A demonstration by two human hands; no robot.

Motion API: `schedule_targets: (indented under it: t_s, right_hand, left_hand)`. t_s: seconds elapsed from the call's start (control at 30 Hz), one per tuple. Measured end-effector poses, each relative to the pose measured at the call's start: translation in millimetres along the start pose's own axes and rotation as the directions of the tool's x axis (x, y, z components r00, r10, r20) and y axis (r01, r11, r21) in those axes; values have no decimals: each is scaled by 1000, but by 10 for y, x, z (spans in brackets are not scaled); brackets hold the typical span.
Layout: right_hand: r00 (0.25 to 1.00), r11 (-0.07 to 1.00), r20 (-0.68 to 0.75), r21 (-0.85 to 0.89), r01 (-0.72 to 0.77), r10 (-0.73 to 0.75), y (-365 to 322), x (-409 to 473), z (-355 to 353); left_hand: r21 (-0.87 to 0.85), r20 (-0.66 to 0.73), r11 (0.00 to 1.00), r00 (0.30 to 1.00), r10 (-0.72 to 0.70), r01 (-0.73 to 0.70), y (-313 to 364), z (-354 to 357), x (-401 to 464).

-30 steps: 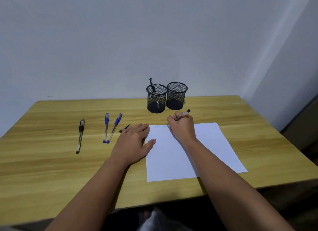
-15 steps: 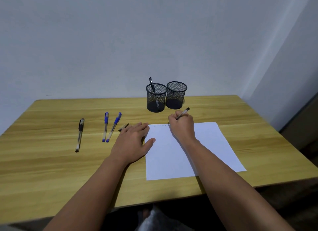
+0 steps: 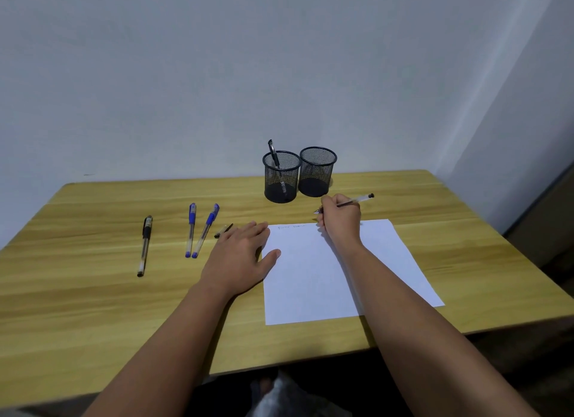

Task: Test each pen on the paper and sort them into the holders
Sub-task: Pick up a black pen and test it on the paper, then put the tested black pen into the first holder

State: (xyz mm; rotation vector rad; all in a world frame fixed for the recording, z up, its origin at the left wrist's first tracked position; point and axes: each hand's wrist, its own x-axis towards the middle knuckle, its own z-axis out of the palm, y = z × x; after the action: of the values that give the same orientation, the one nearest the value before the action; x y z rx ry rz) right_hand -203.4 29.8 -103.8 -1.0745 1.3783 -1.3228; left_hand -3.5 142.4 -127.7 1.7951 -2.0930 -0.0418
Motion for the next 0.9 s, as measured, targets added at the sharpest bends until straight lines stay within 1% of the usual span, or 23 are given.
schedule_targets:
  t_s: [0.07, 0.2, 0.27, 0.33, 0.37, 0.43, 0.47, 0.5, 0.57, 0.6, 0.63, 0.67, 0.73, 0.8, 0.9]
  right_hand:
    - [1000, 1000, 22, 19, -2, 1, 29, 24, 14]
    - [994, 1000, 109, -24, -11, 13, -31, 22, 60]
    - [991, 1000, 136, 3, -8, 7, -144, -3, 73]
    - [991, 999, 128, 32, 33, -37, -256, -23, 85]
    - [990, 998, 128, 33, 56, -59, -303, -41, 89]
    - [984, 996, 156, 42, 82, -87, -386, -108, 90]
    - [979, 995, 183, 49, 85, -93, -420, -144, 87]
    - [971, 995, 221, 47, 82, -91, -459, -182, 81]
    - [947, 998, 316, 27, 50, -56, -527, -256, 77]
    - [933, 999, 359, 27, 25, -33, -549, -289, 82]
    - [922, 1000, 387, 30, 6, -17, -555, -312, 90]
    - [917, 999, 399, 36, 2, -16, -557, -341, 99]
    - [916, 999, 399, 45, 24, -40, -535, -377, 114]
    - [915, 998, 401, 50, 31, -49, -515, -415, 112]
    - [890, 999, 456, 42, -21, 0, -486, -461, 81]
  left_hand:
    - [0, -9, 1000, 1000, 6, -6, 3, 6, -13]
    - [-5, -15, 1000, 1000, 9, -9, 7, 2, 7]
    - [-33, -49, 999, 998, 25, -27, 8, -8, 1]
    - [-115, -132, 993, 991, 19, -35, 10, -47, -10]
    - [-135, -199, 990, 980, 15, -42, 2, -76, -6]
    - [-88, -335, 996, 942, -3, -28, -64, -158, 32]
    - [-42, -367, 999, 930, -32, 18, -117, -216, 58]
    - [9, -359, 996, 930, -80, 89, -181, -276, 77]
    - [112, -243, 962, 946, -216, 249, -276, -394, 87]
    - [173, -174, 937, 946, -275, 304, -309, -435, 83]
    - [232, -122, 915, 944, -308, 329, -338, -458, 72]
    - [278, -85, 900, 942, -325, 335, -356, -474, 59]
    - [317, -71, 885, 939, -336, 340, -373, -489, 40]
    - [320, -92, 881, 937, -338, 349, -377, -497, 51]
    - [281, -139, 904, 945, -295, 323, -362, -501, 73]
